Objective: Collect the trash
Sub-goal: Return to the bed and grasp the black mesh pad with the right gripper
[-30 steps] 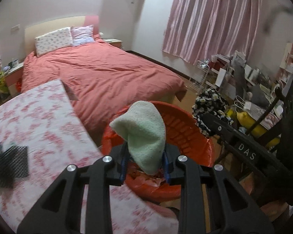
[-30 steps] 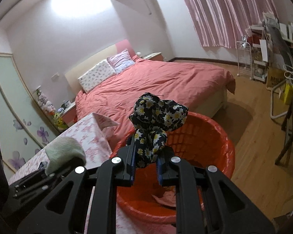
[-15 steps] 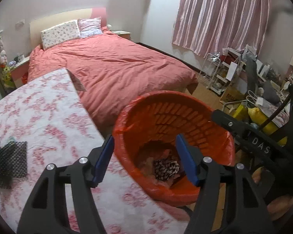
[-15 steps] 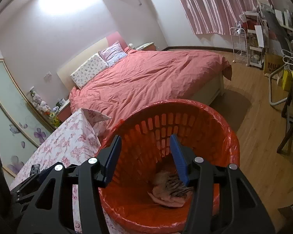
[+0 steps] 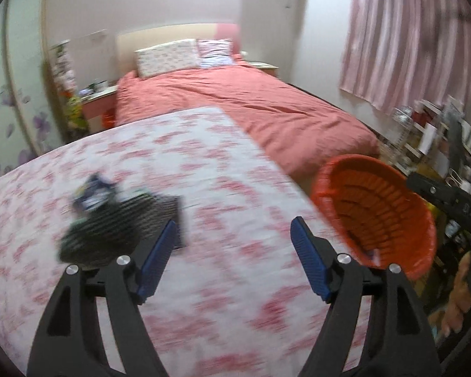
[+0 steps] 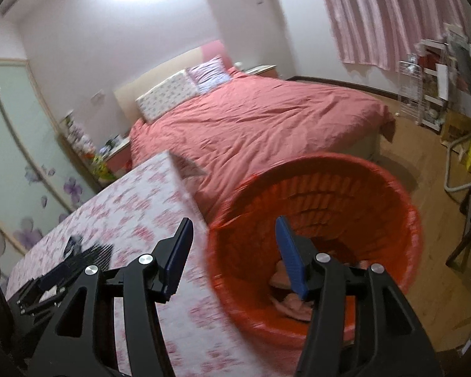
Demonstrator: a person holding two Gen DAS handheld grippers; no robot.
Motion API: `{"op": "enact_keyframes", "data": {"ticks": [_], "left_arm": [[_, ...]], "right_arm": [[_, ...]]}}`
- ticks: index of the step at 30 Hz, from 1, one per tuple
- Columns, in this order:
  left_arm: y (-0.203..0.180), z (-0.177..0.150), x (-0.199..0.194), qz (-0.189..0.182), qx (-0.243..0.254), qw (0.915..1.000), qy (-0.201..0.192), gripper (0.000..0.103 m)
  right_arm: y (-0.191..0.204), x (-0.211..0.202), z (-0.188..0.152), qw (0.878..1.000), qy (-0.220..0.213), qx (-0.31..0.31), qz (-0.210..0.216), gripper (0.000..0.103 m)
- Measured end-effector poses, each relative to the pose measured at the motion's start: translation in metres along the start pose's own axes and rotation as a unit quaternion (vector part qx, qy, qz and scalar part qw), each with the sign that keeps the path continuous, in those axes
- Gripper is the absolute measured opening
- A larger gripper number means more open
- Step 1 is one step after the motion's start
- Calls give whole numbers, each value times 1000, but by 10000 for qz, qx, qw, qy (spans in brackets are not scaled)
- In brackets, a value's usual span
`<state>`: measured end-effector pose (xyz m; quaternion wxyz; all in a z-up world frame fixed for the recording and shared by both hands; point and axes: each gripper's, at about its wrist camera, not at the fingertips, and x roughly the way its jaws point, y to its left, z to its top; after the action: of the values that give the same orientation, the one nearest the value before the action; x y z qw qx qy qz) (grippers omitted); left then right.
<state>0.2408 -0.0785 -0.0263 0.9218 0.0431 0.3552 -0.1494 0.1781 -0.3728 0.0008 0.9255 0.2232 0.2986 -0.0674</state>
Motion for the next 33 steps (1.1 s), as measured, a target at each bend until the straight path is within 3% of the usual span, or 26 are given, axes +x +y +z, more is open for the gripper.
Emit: {"op": "enact_keyframes", "data": {"ticks": [6, 14, 18, 25, 27, 28, 32, 33], "left_arm": [[73, -17, -19, 623, -428, 9971, -72, 79], [166, -42, -38, 1421, -1036, 9844, -42, 87], [203, -54, -43, 1614, -1285, 9785, 37, 87], [231, -66, -44, 1615, -1539, 9747, 111, 87], [234, -68, -42, 1604, -1570, 9744, 137, 87], [235, -69, -40, 1589, -1583, 9744, 149, 87], [235, -71, -37, 1549, -1593, 9749, 168, 87], [235, -71, -35, 1527, -1598, 9751, 174, 87]], "right_arm": [[56, 18, -19, 9973, 421, -455, 390, 57], [149, 46, -50, 9858, 879, -1061, 957, 70], [185, 64, -59, 9802, 1128, -1141, 1164, 70], [238, 95, -71, 9758, 1333, -1283, 1170, 70], [244, 102, -75, 9744, 1408, -1371, 1088, 64], [245, 104, -75, 9733, 1461, -1398, 1085, 49], [231, 104, -80, 9732, 1583, -1313, 1031, 22], [226, 103, -80, 9733, 1592, -1304, 1017, 20]]}}
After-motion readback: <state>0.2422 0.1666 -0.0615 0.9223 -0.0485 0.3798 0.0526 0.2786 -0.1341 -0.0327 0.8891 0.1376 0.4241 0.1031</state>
